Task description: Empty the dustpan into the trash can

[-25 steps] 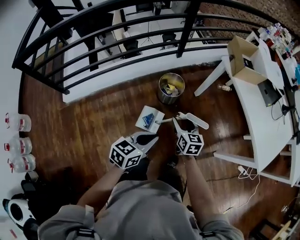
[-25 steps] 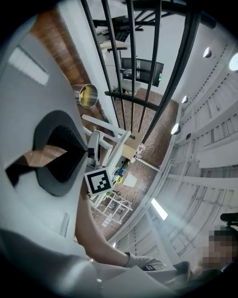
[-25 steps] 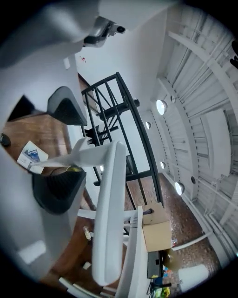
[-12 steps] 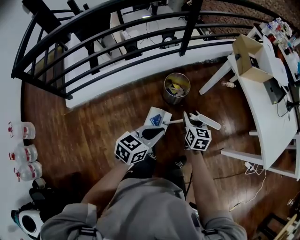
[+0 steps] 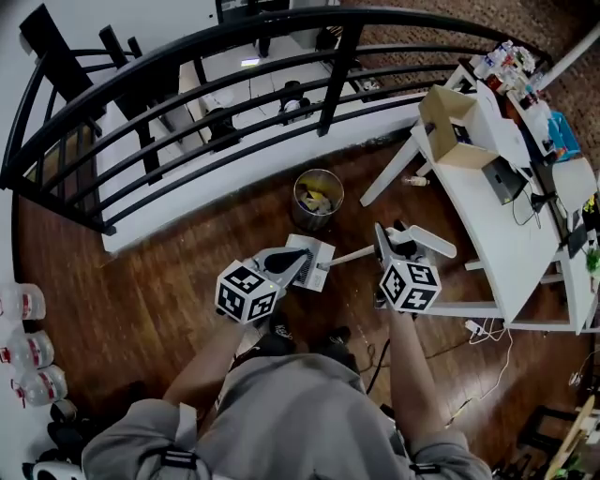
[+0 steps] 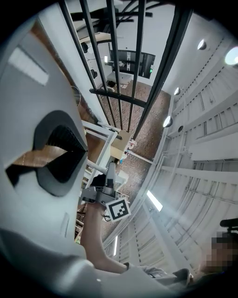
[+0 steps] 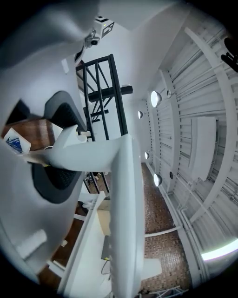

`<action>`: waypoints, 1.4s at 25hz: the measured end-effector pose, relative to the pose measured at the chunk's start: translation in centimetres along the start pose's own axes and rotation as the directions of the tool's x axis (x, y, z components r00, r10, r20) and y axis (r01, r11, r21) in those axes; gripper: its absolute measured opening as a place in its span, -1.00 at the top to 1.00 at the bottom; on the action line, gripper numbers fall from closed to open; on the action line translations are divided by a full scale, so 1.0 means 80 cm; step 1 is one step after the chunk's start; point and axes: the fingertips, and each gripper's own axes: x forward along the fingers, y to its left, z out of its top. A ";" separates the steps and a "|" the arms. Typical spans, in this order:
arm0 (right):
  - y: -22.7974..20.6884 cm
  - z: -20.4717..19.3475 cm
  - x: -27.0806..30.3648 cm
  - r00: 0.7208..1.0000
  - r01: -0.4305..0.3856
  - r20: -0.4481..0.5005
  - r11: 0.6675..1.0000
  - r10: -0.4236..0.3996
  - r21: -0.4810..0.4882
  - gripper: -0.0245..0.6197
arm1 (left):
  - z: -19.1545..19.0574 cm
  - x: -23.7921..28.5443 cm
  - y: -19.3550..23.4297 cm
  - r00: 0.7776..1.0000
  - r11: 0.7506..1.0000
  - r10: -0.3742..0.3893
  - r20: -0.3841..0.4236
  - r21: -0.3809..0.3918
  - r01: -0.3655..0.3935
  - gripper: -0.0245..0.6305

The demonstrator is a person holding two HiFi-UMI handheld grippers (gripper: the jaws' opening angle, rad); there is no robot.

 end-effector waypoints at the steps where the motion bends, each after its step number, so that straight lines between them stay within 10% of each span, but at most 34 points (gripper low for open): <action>1: 0.000 0.016 -0.011 1.000 0.008 0.009 1.000 -0.008 -0.004 0.31 | 0.004 0.000 0.000 1.000 1.000 -0.005 0.007 -0.002 0.005 0.91; 21: -0.069 0.318 -0.048 0.924 0.104 0.374 0.994 -0.079 -0.046 0.31 | 0.096 0.054 0.022 0.999 0.995 0.026 0.047 0.094 -0.030 0.91; 35: -0.131 0.313 0.093 0.959 0.055 0.282 0.995 -0.028 -0.086 0.31 | 0.143 0.142 0.083 0.994 0.993 0.107 0.028 0.049 -0.108 0.91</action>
